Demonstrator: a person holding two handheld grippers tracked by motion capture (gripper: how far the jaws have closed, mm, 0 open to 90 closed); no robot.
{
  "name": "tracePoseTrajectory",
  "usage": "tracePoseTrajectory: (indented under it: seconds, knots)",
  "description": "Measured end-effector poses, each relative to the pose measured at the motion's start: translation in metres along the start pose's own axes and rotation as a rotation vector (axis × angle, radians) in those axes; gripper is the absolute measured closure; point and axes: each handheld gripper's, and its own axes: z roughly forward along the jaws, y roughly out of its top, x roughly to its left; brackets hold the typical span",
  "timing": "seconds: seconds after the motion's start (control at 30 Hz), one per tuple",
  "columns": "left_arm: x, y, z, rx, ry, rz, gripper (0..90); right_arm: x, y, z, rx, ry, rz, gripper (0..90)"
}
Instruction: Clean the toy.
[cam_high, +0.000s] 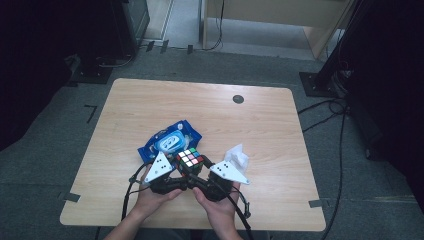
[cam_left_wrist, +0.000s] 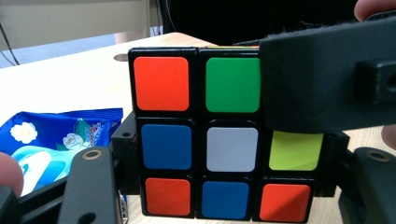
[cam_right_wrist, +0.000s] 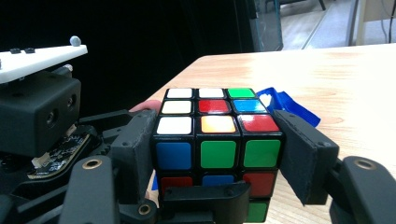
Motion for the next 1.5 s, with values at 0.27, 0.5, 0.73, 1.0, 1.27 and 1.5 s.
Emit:
tracePoseTrajectory:
  seconds: [0.27, 0.5, 0.73, 1.0, 1.27, 1.5]
  knots:
    - [0.017, -0.001, -0.006, 0.004, 0.008, -0.034, 33.6, -0.015, 0.02, -0.019, -0.097, 0.043, 0.009, 31.2]
    - [0.022, -0.003, -0.007, 0.016, 0.022, -0.042, 33.5, -0.072, 0.026, -0.013, 0.056, -0.137, -0.088, 33.6]
    - [0.022, -0.005, -0.005, 0.025, 0.019, -0.045, 33.5, -0.122, -0.008, 0.008, 0.289, -0.324, -0.164, 40.2]
    - [0.021, -0.006, -0.004, 0.035, 0.004, -0.038, 33.5, -0.145, -0.026, 0.02, 0.399, -0.307, -0.179, 54.8]
    - [0.02, -0.006, -0.005, 0.032, 0.004, -0.038, 33.5, -0.154, -0.028, 0.016, 0.413, -0.309, -0.176, 86.4]
    - [0.014, -0.007, -0.001, 0.045, -0.018, -0.006, 33.5, -0.121, 0.002, -0.002, 0.198, -0.12, -0.153, 88.3]
